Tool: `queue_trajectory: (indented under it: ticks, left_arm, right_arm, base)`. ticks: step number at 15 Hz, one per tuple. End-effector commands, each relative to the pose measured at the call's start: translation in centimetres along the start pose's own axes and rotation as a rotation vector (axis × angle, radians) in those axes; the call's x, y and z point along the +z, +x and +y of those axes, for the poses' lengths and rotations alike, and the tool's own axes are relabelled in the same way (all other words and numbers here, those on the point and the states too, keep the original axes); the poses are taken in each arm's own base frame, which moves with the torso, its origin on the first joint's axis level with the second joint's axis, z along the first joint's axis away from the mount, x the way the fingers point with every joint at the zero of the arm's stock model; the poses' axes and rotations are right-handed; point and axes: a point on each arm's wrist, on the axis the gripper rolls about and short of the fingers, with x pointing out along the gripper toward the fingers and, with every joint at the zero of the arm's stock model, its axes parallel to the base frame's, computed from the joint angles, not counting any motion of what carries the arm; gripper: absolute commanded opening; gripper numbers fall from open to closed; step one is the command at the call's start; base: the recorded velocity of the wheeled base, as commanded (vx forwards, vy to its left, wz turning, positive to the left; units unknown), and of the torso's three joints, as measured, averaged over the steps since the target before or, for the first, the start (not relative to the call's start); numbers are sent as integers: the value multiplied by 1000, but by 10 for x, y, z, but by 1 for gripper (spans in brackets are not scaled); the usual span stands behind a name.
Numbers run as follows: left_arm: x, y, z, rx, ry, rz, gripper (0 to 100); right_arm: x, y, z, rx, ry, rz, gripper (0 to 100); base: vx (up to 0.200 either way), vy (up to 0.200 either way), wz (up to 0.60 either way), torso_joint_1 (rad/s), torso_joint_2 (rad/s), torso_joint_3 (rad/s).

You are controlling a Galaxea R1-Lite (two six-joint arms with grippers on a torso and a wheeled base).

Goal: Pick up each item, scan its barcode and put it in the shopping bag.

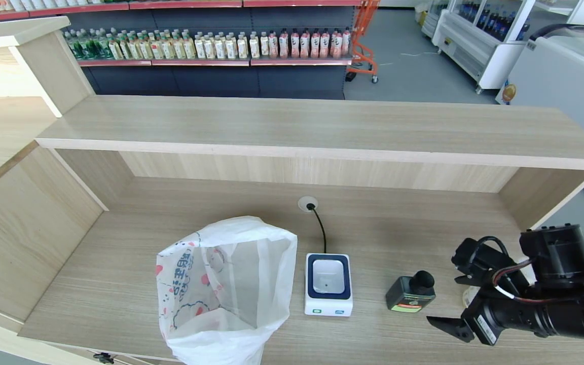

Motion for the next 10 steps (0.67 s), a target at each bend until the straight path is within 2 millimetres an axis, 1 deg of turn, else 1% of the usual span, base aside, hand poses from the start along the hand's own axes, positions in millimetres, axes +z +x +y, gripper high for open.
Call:
queue_trajectory:
  ticks: [1,3,7,10]
  left_arm:
    - [0,0,0,0,-1,-1,100]
    - [0,0,0,0,-1,-1,100]
    - [0,0,0,0,-1,-1,100]
    - [0,0,0,0,-1,-1,100]
  right_arm:
    - [0,13,2,76,-10,-10,100]
    - [-1,20,2,116,-21,-14,100]
    - [2,47,-6,99,-60,-62,100]
    - [5,57,-9,153,-86,-97,100]
  base:
    - [0,0,0,0,0,0]
    - [0,0,0,0,0,0]
    - [0,0,0,0,0,0]
    - [0,0,0,0,0,0]
